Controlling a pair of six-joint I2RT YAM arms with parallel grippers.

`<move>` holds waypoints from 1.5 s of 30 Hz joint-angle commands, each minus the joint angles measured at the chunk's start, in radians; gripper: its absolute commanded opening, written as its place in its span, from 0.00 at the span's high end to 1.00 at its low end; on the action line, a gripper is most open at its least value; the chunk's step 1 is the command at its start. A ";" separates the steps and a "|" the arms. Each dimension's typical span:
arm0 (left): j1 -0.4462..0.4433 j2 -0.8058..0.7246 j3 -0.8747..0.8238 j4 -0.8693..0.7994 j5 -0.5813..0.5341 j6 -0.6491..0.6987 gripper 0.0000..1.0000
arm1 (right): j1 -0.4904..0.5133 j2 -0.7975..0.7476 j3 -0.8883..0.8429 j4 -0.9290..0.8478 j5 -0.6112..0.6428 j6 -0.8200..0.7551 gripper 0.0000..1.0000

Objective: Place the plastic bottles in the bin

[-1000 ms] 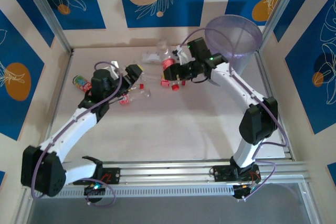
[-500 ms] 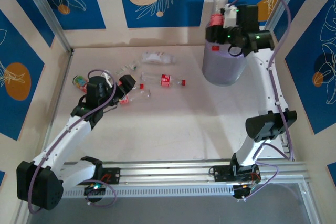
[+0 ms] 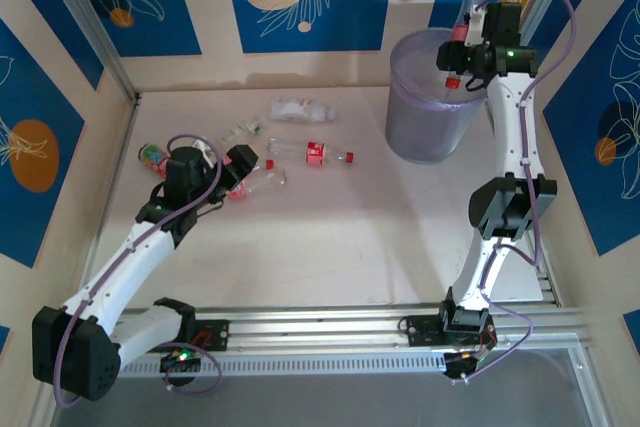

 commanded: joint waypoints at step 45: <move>0.181 0.077 0.032 -0.186 -0.111 0.228 0.03 | 0.013 -0.073 -0.040 0.050 -0.029 -0.060 0.17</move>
